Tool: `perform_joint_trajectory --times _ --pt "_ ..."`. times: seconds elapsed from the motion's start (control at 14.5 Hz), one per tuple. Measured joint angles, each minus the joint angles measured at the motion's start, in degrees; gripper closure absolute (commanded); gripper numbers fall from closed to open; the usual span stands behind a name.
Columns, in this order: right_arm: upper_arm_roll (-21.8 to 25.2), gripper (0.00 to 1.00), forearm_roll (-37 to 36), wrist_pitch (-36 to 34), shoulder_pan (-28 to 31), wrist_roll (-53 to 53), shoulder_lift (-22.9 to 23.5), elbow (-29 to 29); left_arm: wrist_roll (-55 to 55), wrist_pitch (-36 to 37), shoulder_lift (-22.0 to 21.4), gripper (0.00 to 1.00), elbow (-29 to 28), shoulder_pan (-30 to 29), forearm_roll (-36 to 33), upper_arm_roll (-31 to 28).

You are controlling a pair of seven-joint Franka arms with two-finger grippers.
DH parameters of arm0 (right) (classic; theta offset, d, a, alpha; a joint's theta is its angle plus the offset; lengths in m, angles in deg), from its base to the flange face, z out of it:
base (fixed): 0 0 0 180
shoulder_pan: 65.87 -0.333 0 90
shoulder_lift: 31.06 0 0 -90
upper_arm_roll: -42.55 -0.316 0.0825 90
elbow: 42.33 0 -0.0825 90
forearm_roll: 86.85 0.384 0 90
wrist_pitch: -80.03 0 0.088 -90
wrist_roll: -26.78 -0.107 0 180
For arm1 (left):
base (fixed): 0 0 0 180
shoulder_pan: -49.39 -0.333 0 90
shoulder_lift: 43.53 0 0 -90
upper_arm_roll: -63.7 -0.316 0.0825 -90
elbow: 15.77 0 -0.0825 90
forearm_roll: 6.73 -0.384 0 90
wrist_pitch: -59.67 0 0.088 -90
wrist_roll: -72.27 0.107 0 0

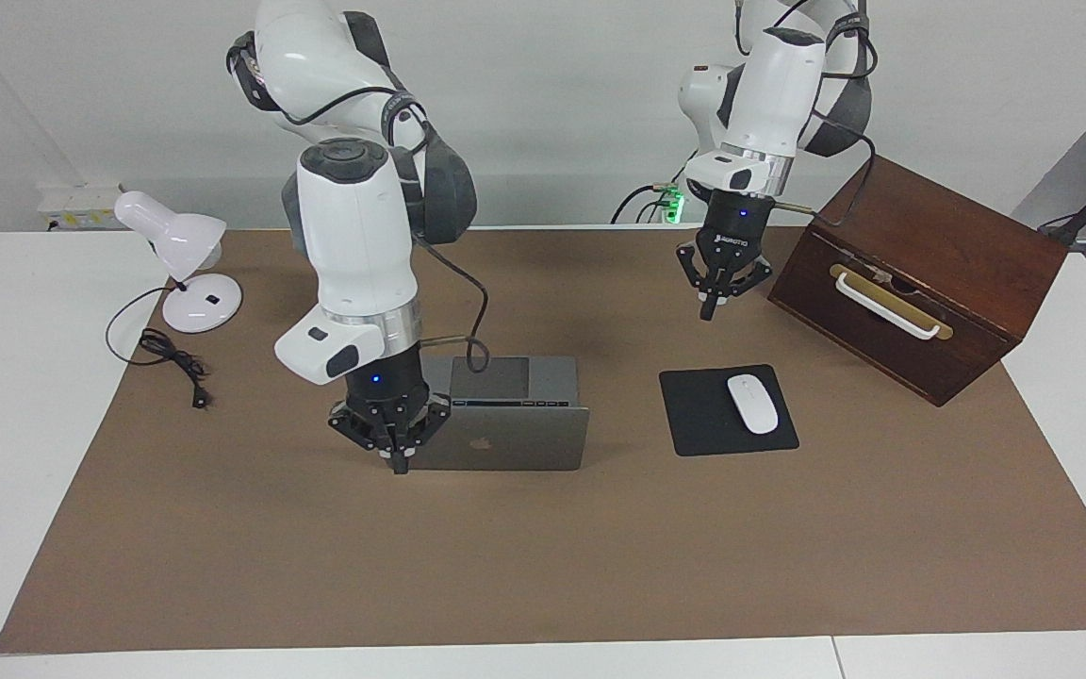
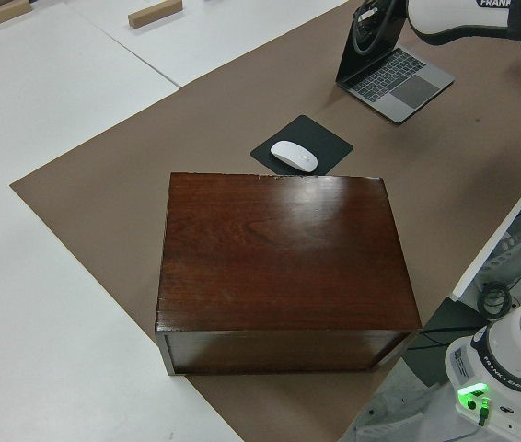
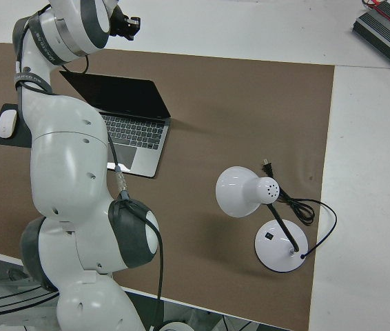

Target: Close laptop with both arms

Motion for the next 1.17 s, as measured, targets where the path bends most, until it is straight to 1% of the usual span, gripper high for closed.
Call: perform_joint_trajectory --times 0.28,0.41,0.69,0.89,1.17 --pt "0.02 1.0 0.92 0.0 0.1 -0.71 0.14 0.0 0.09 -5.73 0.29 1.0 -3.16 2.62 0.0 -0.03" --pt "0.02 1.0 1.02 0.0 0.09 -2.14 0.32 0.0 0.08 -9.73 1.39 1.0 -4.96 4.21 0.0 -0.03" --pt "0.0 1.0 1.51 -0.03 0.07 -4.29 0.56 0.0 0.08 -16.65 5.92 1.0 -6.2 7.46 0.0 0.0" --pt "0.0 1.0 3.37 -0.2 0.07 -4.3 0.55 -0.01 0.08 -21.87 10.05 1.0 -6.25 9.43 0.0 -0.01" --pt "-0.01 1.0 3.48 -2.08 0.05 -4.3 0.57 0.18 0.08 -25.96 13.82 1.0 -6.24 10.81 0.0 -0.03"
